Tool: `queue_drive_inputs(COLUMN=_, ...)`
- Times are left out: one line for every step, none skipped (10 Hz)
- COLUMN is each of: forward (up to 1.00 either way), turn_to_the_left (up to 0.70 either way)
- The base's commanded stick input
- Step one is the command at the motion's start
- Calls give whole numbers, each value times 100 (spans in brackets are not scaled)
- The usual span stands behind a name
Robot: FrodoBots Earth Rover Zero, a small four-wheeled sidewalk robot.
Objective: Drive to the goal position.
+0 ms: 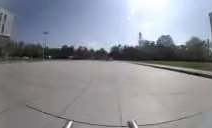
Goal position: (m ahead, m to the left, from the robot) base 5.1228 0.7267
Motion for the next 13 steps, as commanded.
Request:
queue_drive_inputs(forward=100, turn_to_the_left=0)
queue_drive_inputs(forward=100, turn_to_the_left=0)
queue_drive_inputs(forward=100, turn_to_the_left=0)
queue_drive_inputs(forward=100, turn_to_the_left=0)
queue_drive_inputs(forward=100, turn_to_the_left=0)
queue_drive_inputs(forward=100, turn_to_the_left=0)
queue_drive_inputs(forward=100, turn_to_the_left=0)
queue_drive_inputs(forward=100, turn_to_the_left=0)
queue_drive_inputs(forward=100, turn_to_the_left=0)
queue_drive_inputs(forward=100, turn_to_the_left=0)
queue_drive_inputs(forward=100, turn_to_the_left=0)
queue_drive_inputs(forward=100, turn_to_the_left=0)
queue_drive_inputs(forward=100, turn_to_the_left=0)
